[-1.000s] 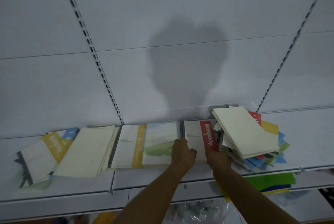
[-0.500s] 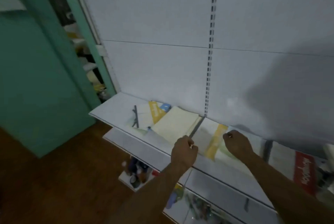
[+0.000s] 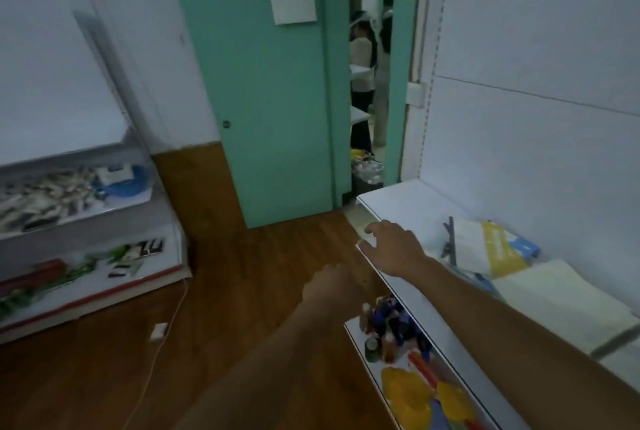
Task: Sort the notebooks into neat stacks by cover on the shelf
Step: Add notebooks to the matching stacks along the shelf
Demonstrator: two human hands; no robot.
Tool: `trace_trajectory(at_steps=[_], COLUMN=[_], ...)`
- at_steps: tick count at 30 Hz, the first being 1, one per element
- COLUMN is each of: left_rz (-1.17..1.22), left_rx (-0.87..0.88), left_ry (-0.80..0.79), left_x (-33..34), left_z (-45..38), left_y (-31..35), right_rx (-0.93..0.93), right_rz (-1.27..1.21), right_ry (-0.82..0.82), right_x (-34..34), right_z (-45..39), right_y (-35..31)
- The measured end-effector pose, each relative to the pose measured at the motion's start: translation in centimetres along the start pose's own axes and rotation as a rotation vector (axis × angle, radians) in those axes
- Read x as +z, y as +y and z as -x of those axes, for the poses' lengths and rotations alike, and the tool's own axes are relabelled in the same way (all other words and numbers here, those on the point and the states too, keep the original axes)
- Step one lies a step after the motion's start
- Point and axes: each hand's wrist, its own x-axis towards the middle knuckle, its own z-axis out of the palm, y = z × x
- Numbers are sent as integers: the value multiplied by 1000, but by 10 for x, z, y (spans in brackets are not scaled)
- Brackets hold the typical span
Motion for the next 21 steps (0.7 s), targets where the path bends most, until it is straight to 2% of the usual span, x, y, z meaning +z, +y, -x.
trace_trajectory(at_steps=[4, 9, 17, 21], left_rz=[9, 49, 218, 204], left_rx=[-57, -12, 42, 95], left_ry=[-3, -13, -54, -104], left_x=[-35, -51, -39, -21], left_z=[-25, -54, -120, -163], left_y=[-55, -92, -69, -34], right_rx=[-15, 58, 198, 322], right_rz=[6, 55, 104, 112], right_ry=[-9, -13, -6, 16], right_x=[16, 26, 21, 15], right_z=[-48, -84, -125, -134], right_y=[-40, -47, 3, 50])
